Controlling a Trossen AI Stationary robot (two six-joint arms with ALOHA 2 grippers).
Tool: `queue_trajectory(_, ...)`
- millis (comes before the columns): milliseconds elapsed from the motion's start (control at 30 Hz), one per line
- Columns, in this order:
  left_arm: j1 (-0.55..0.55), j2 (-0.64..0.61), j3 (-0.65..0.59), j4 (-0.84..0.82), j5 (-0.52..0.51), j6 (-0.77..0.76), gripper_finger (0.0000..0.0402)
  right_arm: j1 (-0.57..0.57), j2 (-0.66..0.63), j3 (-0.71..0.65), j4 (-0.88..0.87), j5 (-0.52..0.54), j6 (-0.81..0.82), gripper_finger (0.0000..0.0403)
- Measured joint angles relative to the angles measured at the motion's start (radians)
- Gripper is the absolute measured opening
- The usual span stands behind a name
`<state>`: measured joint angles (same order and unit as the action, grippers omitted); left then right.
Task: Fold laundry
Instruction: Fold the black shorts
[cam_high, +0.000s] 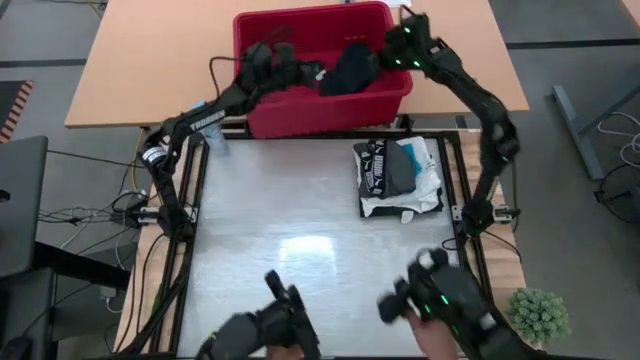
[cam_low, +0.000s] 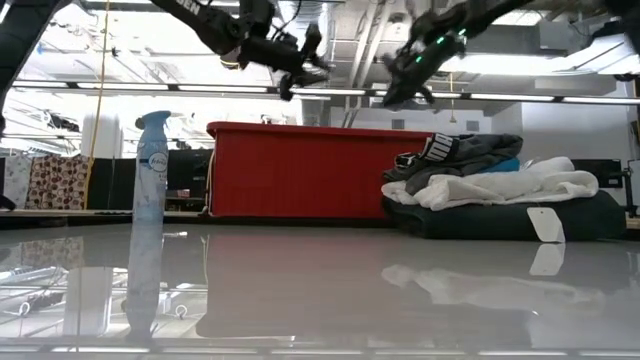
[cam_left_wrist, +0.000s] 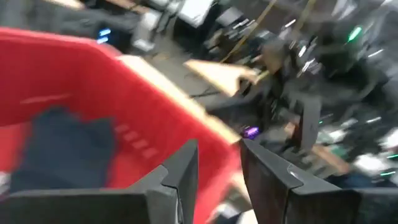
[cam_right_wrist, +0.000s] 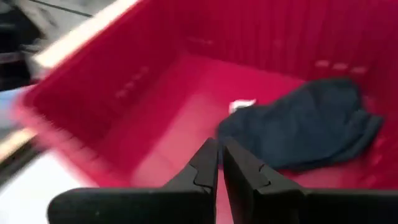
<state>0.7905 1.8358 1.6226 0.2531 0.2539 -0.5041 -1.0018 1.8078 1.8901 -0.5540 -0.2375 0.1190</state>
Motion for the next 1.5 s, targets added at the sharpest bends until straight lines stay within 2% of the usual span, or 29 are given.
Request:
queue_trajectory(100,0.042,0.001,0.0,-0.117,-0.006,0.076,0.011,-0.014,0.159,0.183,-0.095,0.032,-0.061,0.0051)
queue_trajectory(300,0.099,0.001,0.0,-0.243,0.012,0.114,0.011,-0.021,0.397,0.469,-0.466,0.039,-0.163,0.0048)
queue_trajectory(533,0.115,0.002,0.0,-0.251,0.01,0.146,0.011,0.022,0.384,0.427,-0.661,0.026,-0.254,0.0028)
queue_trajectory(733,0.115,0.002,0.0,-0.243,-0.024,0.139,0.011,0.078,0.321,0.425,-0.732,0.012,-0.299,0.0027)
queue_trajectory(800,0.113,0.002,0.0,-0.241,-0.031,0.125,0.011,0.091,0.303,0.425,-0.691,0.077,-0.321,0.0033)
queue_trajectory(933,0.107,0.002,0.0,-0.25,-0.051,0.144,0.011,0.083,0.282,0.425,-0.405,0.221,-0.313,0.0044)
queue_trajectory(1100,0.091,0.002,0.0,-0.314,-0.035,0.174,0.011,0.041,0.308,0.427,-0.007,0.242,-0.253,0.0052)
queue_trajectory(1200,0.078,0.003,0.0,-0.351,-0.066,0.209,0.011,0.035,0.358,0.426,0.138,0.268,-0.25,0.006)
queue_trajectory(1400,0.068,0.003,-0.001,-0.398,-0.083,0.236,0.0109,0.015,0.476,0.425,0.219,0.35,-0.263,0.0067)
queue_trajectory(1500,0.067,0.003,-0.001,-0.43,-0.085,0.259,0.0109,0.0,0.504,0.424,0.119,0.353,-0.298,0.0067)
